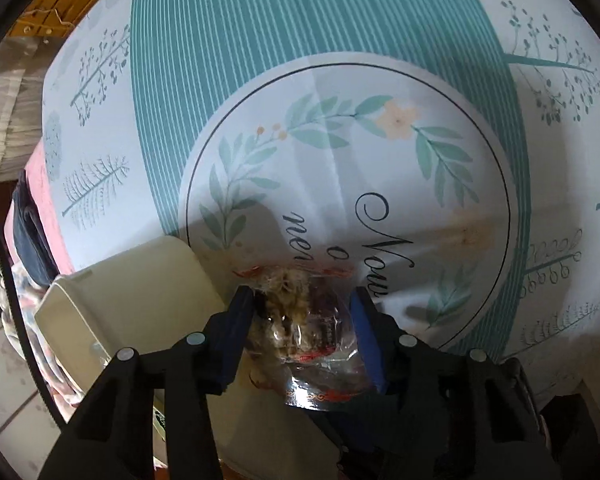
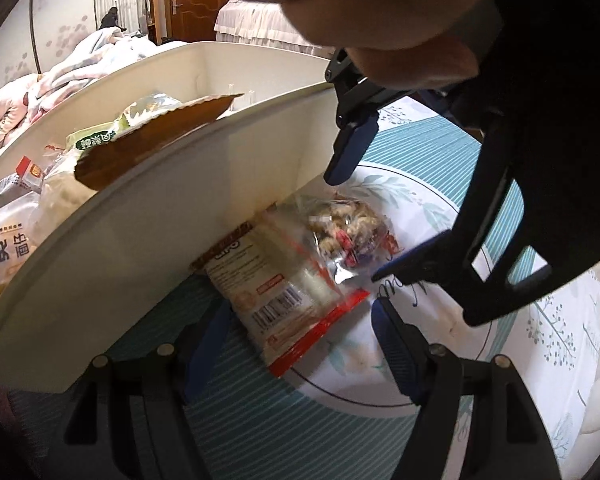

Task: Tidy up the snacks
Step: 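Grasp the clear nut bag with the left tool while the right grasps the white-red wafer bag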

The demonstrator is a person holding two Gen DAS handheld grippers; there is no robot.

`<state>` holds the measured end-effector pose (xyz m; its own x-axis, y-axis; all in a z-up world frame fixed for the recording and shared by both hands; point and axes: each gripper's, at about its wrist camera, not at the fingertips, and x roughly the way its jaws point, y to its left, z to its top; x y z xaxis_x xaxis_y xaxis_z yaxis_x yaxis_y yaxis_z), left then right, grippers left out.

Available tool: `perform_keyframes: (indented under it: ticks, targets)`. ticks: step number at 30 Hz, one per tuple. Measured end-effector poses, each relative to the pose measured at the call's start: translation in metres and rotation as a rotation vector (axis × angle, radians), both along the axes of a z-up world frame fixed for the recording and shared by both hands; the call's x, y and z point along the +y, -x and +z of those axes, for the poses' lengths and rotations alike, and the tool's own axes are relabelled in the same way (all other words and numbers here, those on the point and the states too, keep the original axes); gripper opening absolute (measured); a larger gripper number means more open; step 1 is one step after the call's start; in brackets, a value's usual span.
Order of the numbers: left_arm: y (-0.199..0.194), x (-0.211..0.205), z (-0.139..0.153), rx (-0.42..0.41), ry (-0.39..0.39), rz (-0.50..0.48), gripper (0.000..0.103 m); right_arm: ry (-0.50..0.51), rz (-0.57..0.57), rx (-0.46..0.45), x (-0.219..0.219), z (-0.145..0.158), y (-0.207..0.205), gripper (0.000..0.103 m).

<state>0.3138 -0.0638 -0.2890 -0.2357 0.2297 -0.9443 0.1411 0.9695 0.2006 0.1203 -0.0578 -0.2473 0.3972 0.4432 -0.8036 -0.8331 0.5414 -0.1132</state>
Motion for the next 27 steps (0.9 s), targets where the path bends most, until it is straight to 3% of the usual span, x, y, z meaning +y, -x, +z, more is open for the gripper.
perform_keyframes:
  ticks: [7,9,13,17,24,27]
  targets:
    - [-0.01,0.011,0.008,-0.011,0.036,0.031,0.042,0.02,0.018,-0.042,0.011,-0.004,-0.001,0.074]
    - [-0.013,0.018,0.014,-0.032,0.048,0.031,0.036,0.022,0.017,-0.056,0.012,-0.004,-0.002,0.076]
    - [-0.014,0.026,0.029,-0.045,0.133,0.062,0.036,0.015,0.019,-0.083,0.017,-0.004,-0.004,0.077]
    - [-0.012,0.036,0.042,-0.08,0.133,0.081,0.036,0.006,0.028,-0.082,0.019,-0.007,-0.012,0.077]
    - [-0.011,0.063,0.082,-0.163,0.207,0.151,0.036,-0.028,0.047,-0.043,0.019,-0.008,-0.02,0.077]
    - [-0.009,0.076,0.101,-0.198,0.229,0.18,0.036,-0.036,0.049,-0.035,0.021,-0.007,-0.022,0.07]
